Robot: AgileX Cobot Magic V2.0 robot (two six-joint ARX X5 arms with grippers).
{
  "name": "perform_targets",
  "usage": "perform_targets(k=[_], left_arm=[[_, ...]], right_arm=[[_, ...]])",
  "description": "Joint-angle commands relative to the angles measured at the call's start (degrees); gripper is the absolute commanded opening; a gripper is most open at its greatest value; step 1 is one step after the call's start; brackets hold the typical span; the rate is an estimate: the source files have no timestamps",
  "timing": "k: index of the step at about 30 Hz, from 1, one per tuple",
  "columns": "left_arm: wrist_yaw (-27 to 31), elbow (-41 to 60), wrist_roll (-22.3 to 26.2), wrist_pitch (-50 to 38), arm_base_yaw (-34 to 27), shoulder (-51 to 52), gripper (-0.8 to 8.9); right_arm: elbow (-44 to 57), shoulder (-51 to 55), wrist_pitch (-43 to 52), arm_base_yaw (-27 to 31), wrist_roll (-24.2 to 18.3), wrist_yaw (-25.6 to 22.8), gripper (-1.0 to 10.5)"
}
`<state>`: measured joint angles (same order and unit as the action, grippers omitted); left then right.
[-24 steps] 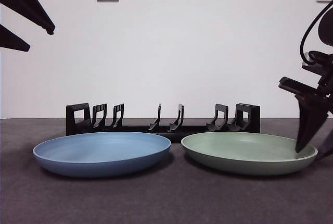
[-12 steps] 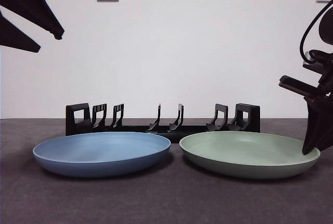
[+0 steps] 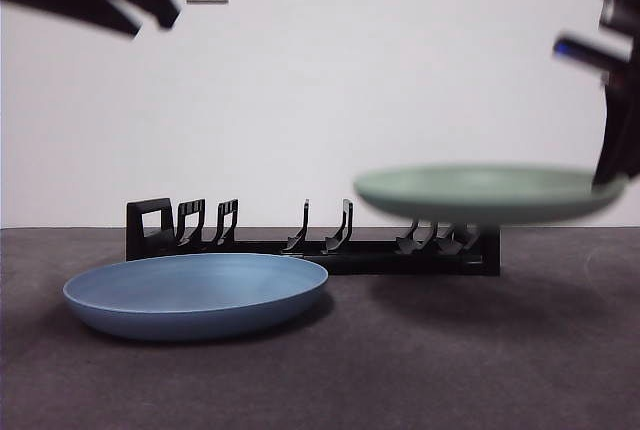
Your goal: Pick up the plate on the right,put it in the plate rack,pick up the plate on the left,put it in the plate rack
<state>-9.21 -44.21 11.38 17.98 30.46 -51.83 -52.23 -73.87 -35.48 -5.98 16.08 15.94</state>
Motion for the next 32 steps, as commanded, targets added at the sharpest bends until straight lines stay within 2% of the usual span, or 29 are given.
perform_targets(k=[1, 5, 9, 17, 20, 23, 29, 30, 32], left_arm=[[0.63, -1.86, 11.96, 0.02, 3.85, -1.03, 3.21], [3.02, -4.81, 19.56, 0.26, 9.79, -3.76, 3.21], [7.87, -7.67, 23.96, 0.48, 15.76, -8.72, 3.23], [22.77, -14.40, 32.33, 0.98, 25.64, -18.84, 3.23], [22.43, -15.69, 33.64, 1.40, 27.12, -20.72, 3.23], [22.47, -15.76, 35.17, 1.73, 27.80, -22.29, 3.22], [22.43, -15.76, 36.98, 4.92, 29.09, -24.02, 3.07], [22.43, -15.76, 37.05, 4.87, 29.22, -24.15, 2.86], [22.36, -15.76, 38.03, 4.85, 29.24, -24.28, 1.81]], right_arm=[[-5.64, 0.74, -6.19, -0.04, -0.33, 0.63, -0.2], [-13.55, 0.74, -13.97, -0.94, -3.23, 0.66, -0.2], [-18.21, 0.74, -14.75, -3.28, -3.32, 0.63, -0.2], [-20.28, -0.92, -14.86, -6.82, -3.06, 0.63, -0.2], [-20.28, -1.42, -14.82, -6.97, -2.97, 0.85, -0.2], [-20.28, -1.49, -14.78, -6.97, -2.82, 3.69, -0.2], [-20.28, -1.51, -16.28, -6.97, -3.30, 3.48, -0.2], [-20.28, -1.51, -16.28, -6.97, -3.41, 3.52, -0.2], [-20.28, -1.51, -16.26, -6.97, -3.52, 3.61, -0.2]])
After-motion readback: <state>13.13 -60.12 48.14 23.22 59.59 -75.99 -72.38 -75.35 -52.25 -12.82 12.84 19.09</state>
